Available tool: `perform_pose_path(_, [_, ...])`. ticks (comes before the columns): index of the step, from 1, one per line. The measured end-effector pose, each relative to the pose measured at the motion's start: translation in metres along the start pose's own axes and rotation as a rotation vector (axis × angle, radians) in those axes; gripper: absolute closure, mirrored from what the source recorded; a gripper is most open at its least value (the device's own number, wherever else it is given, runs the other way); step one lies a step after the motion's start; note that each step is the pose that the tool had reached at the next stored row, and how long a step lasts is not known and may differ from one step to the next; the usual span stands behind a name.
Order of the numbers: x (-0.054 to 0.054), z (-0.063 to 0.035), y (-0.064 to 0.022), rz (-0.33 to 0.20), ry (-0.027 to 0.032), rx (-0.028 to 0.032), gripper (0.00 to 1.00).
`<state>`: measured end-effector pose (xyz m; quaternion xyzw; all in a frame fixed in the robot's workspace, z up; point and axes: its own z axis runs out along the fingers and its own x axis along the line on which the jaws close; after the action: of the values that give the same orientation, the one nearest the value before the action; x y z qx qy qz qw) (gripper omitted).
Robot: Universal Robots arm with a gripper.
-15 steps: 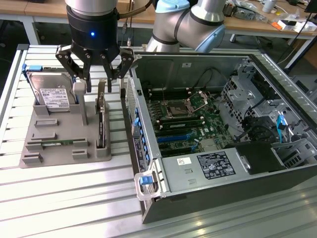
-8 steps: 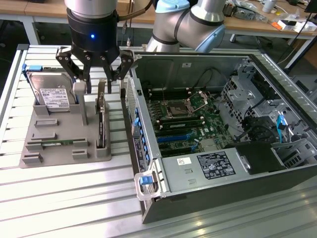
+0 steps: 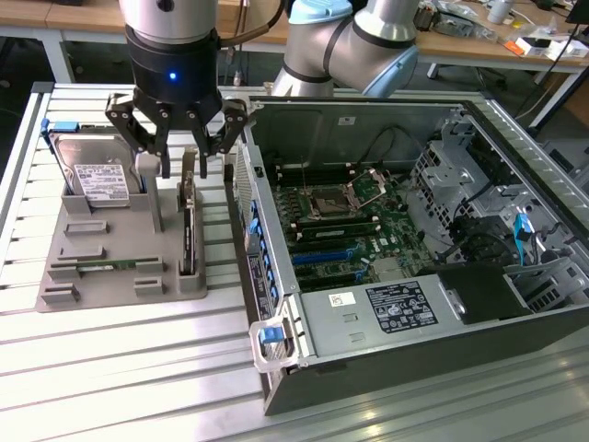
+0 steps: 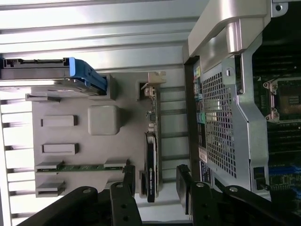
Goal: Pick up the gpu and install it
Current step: 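Pick up the gpu and move the gpu toward the slot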
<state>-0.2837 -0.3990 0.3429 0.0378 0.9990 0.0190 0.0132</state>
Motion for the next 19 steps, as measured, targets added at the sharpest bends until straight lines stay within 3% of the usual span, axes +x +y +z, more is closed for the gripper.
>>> perform_pose_path(19, [0.0,0.0141,-0.0005,0.0,0.0,0.0,0.52])
